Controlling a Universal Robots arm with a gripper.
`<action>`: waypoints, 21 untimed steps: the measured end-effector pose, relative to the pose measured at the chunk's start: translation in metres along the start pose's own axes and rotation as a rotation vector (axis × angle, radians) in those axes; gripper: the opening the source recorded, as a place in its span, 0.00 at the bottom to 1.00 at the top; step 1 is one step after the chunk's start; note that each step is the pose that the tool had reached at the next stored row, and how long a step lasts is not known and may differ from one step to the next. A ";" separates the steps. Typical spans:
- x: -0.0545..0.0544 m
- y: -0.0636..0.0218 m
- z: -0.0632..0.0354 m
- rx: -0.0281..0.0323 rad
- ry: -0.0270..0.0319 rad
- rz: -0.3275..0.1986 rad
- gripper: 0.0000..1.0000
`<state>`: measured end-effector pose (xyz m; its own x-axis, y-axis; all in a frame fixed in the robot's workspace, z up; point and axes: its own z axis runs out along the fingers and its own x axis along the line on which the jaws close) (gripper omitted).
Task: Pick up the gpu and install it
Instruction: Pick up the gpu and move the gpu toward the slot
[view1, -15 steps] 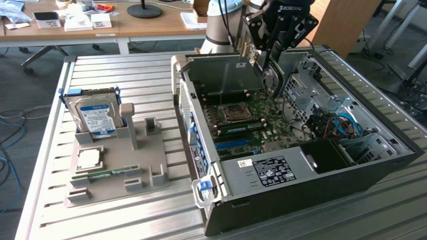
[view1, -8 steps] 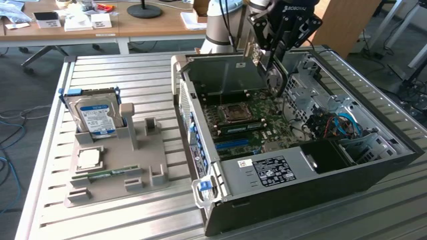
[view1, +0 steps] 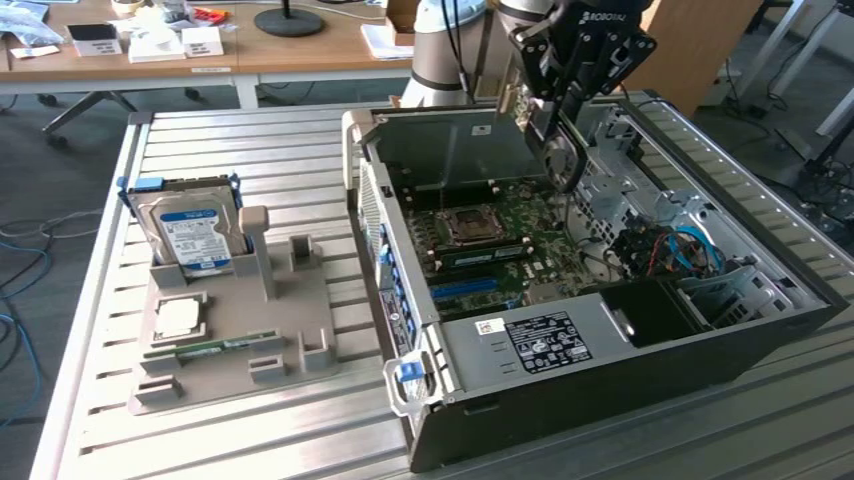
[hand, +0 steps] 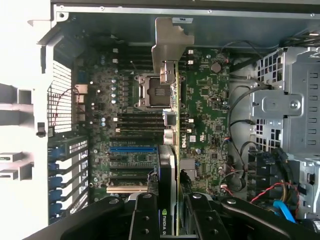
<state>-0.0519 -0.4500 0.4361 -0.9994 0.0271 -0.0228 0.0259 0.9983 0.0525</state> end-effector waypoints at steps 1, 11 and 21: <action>-0.002 0.0000 0.0001 0.0000 0.0000 0.000 0.27; -0.015 0.0004 0.0004 0.0000 0.0000 0.000 0.27; -0.027 0.0007 0.0006 0.0001 0.0000 0.000 0.27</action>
<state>-0.0245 -0.4500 0.4361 -0.9994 0.0270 -0.0227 0.0258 0.9983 0.0524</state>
